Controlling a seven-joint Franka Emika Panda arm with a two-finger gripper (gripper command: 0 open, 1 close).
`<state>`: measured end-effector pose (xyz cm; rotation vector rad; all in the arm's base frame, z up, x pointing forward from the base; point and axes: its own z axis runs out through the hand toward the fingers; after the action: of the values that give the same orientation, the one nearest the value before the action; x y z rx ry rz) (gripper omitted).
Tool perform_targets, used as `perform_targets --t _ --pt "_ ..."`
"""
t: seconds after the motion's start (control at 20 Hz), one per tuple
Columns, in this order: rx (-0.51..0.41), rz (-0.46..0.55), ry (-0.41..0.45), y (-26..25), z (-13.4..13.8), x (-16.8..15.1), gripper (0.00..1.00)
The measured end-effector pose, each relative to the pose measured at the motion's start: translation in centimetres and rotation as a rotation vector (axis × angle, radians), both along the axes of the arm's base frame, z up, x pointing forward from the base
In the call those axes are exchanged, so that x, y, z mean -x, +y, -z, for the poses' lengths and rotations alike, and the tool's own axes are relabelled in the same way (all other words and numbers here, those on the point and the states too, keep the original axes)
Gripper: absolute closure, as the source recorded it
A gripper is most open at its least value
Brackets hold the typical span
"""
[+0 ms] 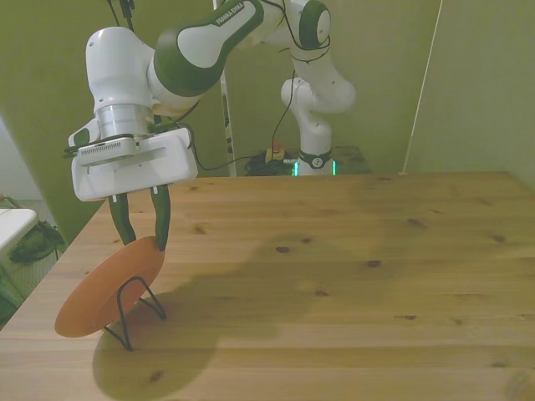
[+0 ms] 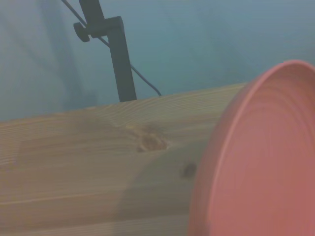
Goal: Unload the plate
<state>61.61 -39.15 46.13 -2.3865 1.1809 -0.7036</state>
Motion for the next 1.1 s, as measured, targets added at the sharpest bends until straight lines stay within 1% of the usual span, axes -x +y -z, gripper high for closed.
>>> perform_targets --t 0.85,1.0,1.1 --pt "0.011 -0.015 -0.007 0.0 0.1 -0.1 1.00" --pt "0.030 -0.001 -0.028 -0.1 -0.7 -0.1 1.00" --pt "0.046 0.008 -0.050 0.0 -2.0 0.1 1.00"
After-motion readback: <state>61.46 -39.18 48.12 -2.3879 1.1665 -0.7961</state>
